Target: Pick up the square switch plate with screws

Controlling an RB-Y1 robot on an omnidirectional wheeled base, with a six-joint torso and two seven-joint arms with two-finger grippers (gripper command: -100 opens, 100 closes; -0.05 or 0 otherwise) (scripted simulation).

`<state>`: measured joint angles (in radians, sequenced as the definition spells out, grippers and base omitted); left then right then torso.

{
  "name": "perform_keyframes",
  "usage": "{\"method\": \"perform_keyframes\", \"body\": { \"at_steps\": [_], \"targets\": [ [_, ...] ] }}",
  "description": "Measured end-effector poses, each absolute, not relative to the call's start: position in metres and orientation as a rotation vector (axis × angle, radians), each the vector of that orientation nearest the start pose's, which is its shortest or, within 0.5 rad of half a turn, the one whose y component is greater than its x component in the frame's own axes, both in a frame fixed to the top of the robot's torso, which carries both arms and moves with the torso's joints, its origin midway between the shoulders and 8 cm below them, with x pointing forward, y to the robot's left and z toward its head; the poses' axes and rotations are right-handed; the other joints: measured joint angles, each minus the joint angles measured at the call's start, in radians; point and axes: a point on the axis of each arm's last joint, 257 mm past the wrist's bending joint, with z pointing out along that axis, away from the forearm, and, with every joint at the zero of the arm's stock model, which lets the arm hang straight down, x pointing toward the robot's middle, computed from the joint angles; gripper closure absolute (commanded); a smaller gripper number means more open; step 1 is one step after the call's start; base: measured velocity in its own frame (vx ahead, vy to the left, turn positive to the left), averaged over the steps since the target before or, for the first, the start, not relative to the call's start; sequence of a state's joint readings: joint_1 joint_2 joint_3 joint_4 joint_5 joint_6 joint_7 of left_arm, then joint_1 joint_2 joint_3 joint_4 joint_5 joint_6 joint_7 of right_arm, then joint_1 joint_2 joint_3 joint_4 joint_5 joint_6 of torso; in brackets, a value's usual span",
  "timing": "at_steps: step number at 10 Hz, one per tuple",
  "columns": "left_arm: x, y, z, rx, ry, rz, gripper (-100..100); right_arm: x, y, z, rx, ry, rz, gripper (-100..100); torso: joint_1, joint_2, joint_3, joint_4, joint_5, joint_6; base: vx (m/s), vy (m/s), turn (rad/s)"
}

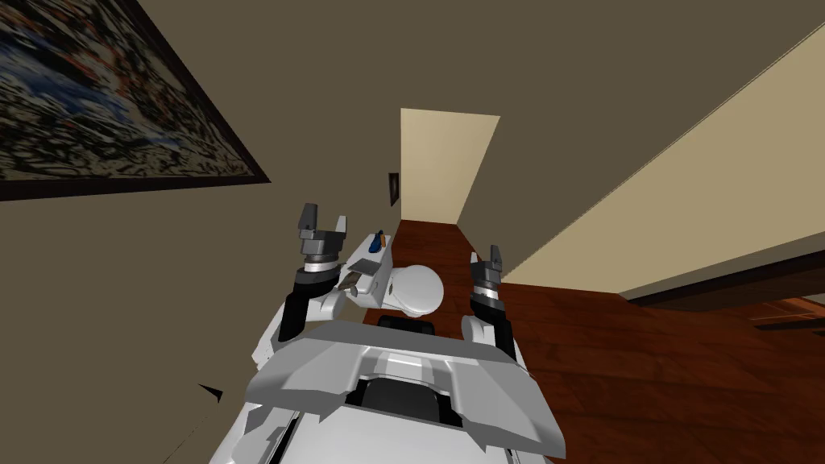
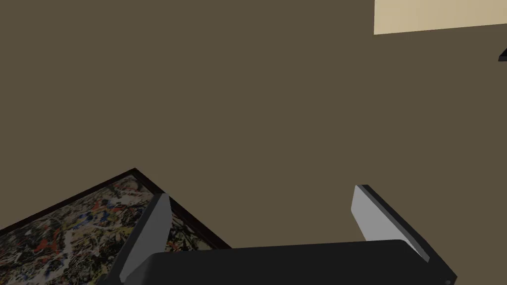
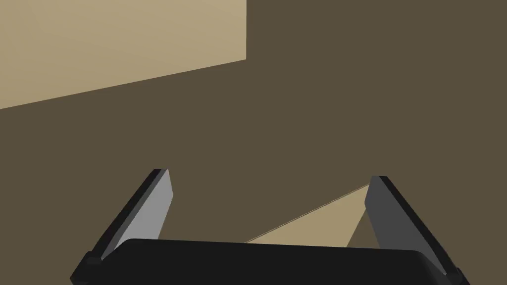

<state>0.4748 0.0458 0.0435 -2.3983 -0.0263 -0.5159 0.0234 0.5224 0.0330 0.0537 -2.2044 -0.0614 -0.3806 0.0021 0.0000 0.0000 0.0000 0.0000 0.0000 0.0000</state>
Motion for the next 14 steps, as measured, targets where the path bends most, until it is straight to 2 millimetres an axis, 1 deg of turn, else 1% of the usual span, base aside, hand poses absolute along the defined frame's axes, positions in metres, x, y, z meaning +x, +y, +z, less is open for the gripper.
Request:
{"method": "perform_keyframes", "body": {
  "at_steps": [5,11,12,14],
  "targets": [
    [0.331,0.276,0.072,-0.521,0.665,-1.289,-100,0.374,-0.277,-0.043,0.901,0.697,1.332,0,0.003,0.002,0.001,0.0,0.001,0.0,-0.028,0.036,0.024],
    [0.353,0.293,0.047,-0.641,0.77,-1.243,-100,0.374,-0.277,-0.043,0.901,0.697,1.332,0,0.002,0.002,0.001,0.0,0.0,0.0,-0.03,0.03,0.025],
    [0.356,0.298,0.04,-0.666,0.789,-1.233,-100,0.374,-0.277,-0.043,0.901,0.697,1.332,0,0.002,0.002,0.001,0.0,0.001,0.0,-0.025,0.025,0.009],
    [0.359,0.301,0.033,-0.702,0.818,-1.219,-100,0.374,-0.277,-0.043,0.901,0.697,1.332,0,0.001,0.002,0.001,0.0,0.0,0.0,-0.024,0.025,0.026]
  ]
}}
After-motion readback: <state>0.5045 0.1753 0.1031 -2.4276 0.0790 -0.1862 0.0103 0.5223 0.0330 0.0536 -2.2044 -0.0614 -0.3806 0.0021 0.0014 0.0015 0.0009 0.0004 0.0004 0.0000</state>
